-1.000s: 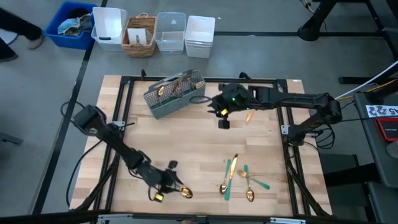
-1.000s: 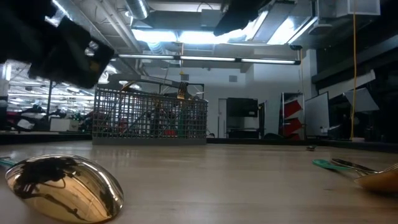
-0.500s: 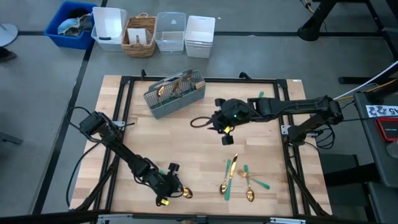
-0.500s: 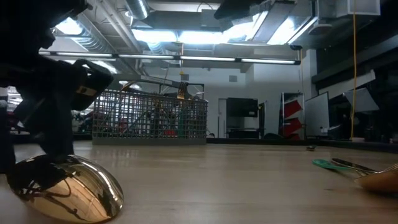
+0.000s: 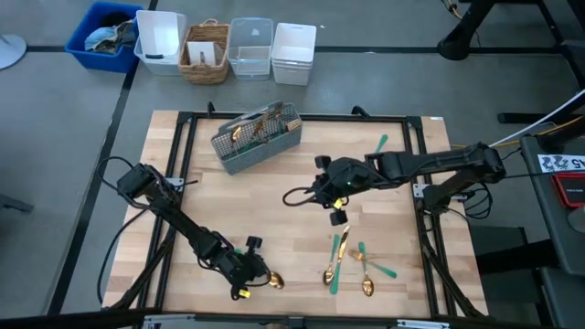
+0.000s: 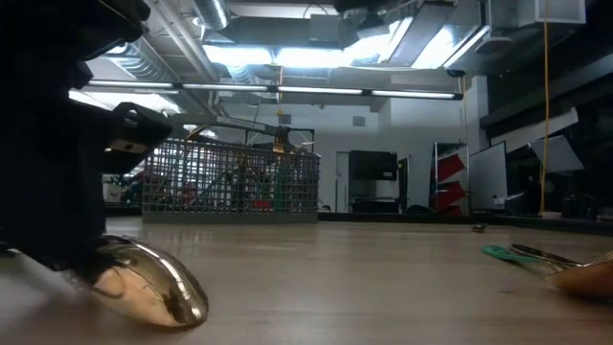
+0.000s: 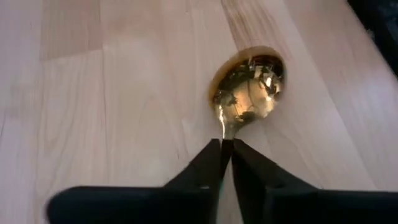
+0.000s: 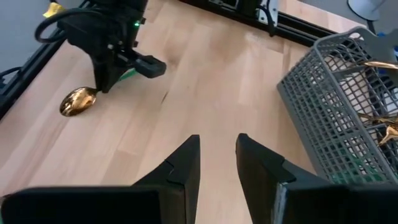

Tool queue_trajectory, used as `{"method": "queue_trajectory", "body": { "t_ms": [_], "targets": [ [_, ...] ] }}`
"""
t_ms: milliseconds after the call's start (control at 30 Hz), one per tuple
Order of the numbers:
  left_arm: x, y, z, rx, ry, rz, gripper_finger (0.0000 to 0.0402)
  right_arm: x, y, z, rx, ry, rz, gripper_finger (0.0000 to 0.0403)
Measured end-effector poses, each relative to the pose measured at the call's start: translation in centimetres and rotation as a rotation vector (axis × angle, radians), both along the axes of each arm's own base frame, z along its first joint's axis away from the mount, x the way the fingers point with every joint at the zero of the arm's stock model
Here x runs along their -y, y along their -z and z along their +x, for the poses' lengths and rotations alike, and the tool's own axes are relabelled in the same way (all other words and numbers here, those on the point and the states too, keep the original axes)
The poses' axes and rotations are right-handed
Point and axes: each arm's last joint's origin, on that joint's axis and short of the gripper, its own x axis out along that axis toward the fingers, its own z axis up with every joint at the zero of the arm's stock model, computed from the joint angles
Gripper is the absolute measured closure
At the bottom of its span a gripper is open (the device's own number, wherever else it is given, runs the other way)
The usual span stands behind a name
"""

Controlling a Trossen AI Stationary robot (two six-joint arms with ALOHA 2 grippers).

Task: Sort silverware
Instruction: Put the spoon into the left section of the silverware holder

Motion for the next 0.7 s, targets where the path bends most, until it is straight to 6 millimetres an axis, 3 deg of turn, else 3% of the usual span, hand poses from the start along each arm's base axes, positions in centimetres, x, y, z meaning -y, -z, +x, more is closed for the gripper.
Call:
{"method": "queue_trajectory", "body": {
  "t_ms": [100, 267, 467, 700],
  "targets": [
    [0.0, -0.1, 0.0, 0.002, -0.019, -0.02, 0.0394, 0.0, -0.1, -0.4, -0.017, -0.003, -0.005, 0.03],
    [0.0, 0.0, 0.0, -0.006, -0.039, -0.034, 0.0382, 0.2, 0.0, -0.9, -0.06, 0.0, -0.011, 0.03],
    [-0.1, -0.1, 0.2, 0.017, -0.113, -0.058, 0.0397, 0.3, 0.0, -1.5, -0.089, -0.005, -0.021, 0.03],
    [-1.1, -0.3, 0.8, 0.038, -0.227, -0.085, 0.04, 0.7, -1.9, -3.3, -0.025, 0.035, -0.051, 0.03]
  ]
}}
